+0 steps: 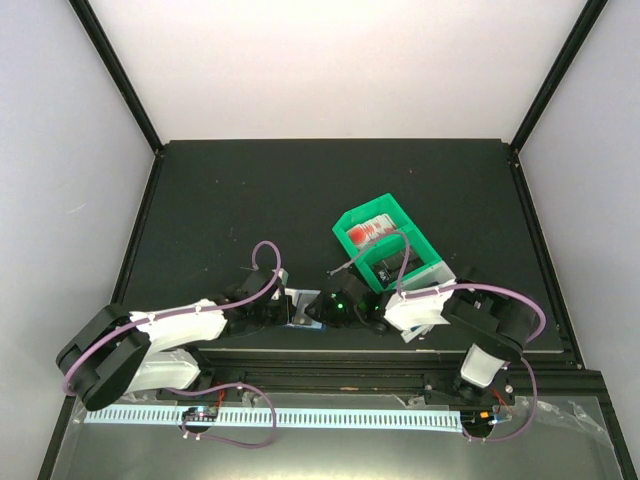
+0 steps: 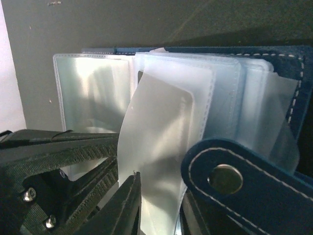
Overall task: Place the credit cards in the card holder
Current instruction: Insert the credit card into the card holder, then turn over the card slot in the card holder.
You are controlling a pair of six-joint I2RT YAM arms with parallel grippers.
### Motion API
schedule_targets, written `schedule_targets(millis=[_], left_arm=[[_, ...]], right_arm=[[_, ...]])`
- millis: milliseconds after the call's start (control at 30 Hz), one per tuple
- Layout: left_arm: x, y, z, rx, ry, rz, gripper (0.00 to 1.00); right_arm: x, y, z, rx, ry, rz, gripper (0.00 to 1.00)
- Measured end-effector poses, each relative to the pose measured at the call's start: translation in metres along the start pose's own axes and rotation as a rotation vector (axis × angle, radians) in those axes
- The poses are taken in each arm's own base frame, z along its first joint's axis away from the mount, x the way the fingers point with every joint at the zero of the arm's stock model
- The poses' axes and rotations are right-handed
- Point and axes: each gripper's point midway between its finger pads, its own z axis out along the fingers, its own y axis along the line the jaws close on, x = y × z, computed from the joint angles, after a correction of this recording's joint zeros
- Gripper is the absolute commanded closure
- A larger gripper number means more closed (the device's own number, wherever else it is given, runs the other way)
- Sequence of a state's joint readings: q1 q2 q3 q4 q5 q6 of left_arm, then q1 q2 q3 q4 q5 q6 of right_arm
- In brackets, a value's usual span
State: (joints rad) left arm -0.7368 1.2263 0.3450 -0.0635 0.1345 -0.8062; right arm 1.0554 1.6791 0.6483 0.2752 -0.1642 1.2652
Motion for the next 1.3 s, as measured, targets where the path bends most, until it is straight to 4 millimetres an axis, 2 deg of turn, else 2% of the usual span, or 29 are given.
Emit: schedule_targets(millis=[100, 233, 300, 500, 633, 767, 967, 1067, 1133, 1300], left_arm=[[0.0, 0.0, 0.0, 0.001, -0.001, 0.0, 0.98], [0.0, -0.001, -0.001, 0.002, -0.002, 0.0, 0.97], [-0.001, -0.001, -0.001, 0.003, -0.003, 0.001, 0.93], [-0.002, -0.002, -0.004, 0.006, -0.009, -0.004, 0.82], [-0.002, 0.004, -0.011, -0.024, -0.021, -0.006, 0.78], [-0.002, 0.012, -0.019, -0.059, -0.04, -0.009, 0.74], [-0.006, 0.017, -0.031, -0.086, -0.08, -0.009, 0.69], [-0.007, 0.021, -0.034, -0.106, -0.091, -0.01, 0.6], [-0.007, 0.025, -0.035, -0.125, -0.094, -0.013, 0.58], [-0.006, 0.035, -0.035, -0.161, -0.112, -0.027, 0.53]], right_arm=[[0.0, 0.0, 0.001, -0.016, -0.001, 0.016, 0.84], [0.001, -0.002, 0.002, -0.025, 0.0, 0.027, 0.83], [0.001, -0.002, 0.003, -0.028, 0.004, 0.026, 0.85], [0.001, 0.0, 0.004, -0.021, 0.012, 0.017, 0.98], [-0.002, 0.01, 0.002, -0.014, 0.013, -0.015, 0.99], [-0.002, 0.003, 0.0, 0.033, 0.012, -0.066, 0.99], [-0.006, -0.001, -0.006, 0.096, 0.016, -0.157, 0.99], [-0.011, -0.004, -0.011, 0.129, 0.017, -0.189, 0.99], [-0.015, -0.007, -0.015, 0.159, 0.016, -0.205, 0.98], [-0.024, -0.014, -0.022, 0.214, 0.009, -0.234, 0.8]])
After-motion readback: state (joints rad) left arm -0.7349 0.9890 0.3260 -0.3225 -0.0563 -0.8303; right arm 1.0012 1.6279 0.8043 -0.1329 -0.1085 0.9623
